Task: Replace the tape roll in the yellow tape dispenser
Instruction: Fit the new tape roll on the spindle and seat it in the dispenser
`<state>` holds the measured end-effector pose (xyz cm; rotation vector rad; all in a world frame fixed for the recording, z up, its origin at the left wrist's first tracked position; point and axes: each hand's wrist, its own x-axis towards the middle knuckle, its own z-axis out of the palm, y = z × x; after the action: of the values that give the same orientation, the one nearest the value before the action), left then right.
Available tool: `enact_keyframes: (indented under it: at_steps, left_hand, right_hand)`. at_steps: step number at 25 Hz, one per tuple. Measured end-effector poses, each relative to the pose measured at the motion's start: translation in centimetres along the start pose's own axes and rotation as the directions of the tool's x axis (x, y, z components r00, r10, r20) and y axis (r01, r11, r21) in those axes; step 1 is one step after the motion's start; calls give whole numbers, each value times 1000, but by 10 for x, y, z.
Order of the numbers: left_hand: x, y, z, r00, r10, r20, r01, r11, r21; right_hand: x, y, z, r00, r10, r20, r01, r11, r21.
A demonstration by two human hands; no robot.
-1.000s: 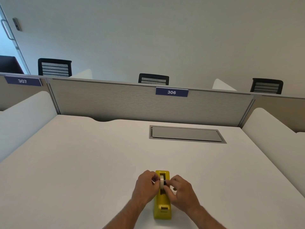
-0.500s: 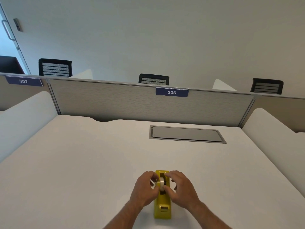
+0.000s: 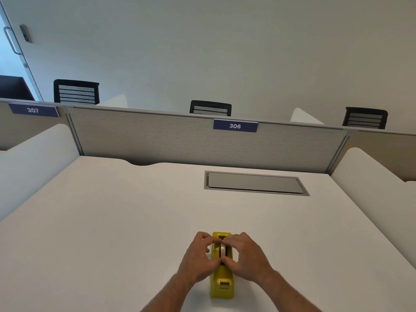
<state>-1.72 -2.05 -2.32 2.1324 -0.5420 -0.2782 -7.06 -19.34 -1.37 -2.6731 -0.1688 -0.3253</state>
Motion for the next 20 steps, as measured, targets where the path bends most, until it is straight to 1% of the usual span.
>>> enact_keyframes:
  at_steps: [3, 6, 13, 18, 20]
  left_hand:
    - [0, -1, 0, 1000, 7, 7, -7, 1000, 24]
    - [-1, -1, 1, 1000, 3, 1, -3, 999, 35]
    - [3, -2, 1, 1000, 24, -10, -23, 999, 41]
    - [5, -2, 1, 1000, -5, -2, 5, 999, 51]
    - [6, -2, 1, 1000, -15, 0, 15, 998, 56]
  right_hand:
    - [2, 2, -2, 1000, -26, 7, 26, 999, -29]
    - [5, 3, -4, 1000, -15, 10, 15, 1000, -11]
    - [13, 5, -10, 998, -57, 24, 57, 998, 0]
    - [14, 3, -14, 994, -78, 81, 82, 995, -56]
    - [16, 4, -13, 992, -74, 100, 79, 996, -46]
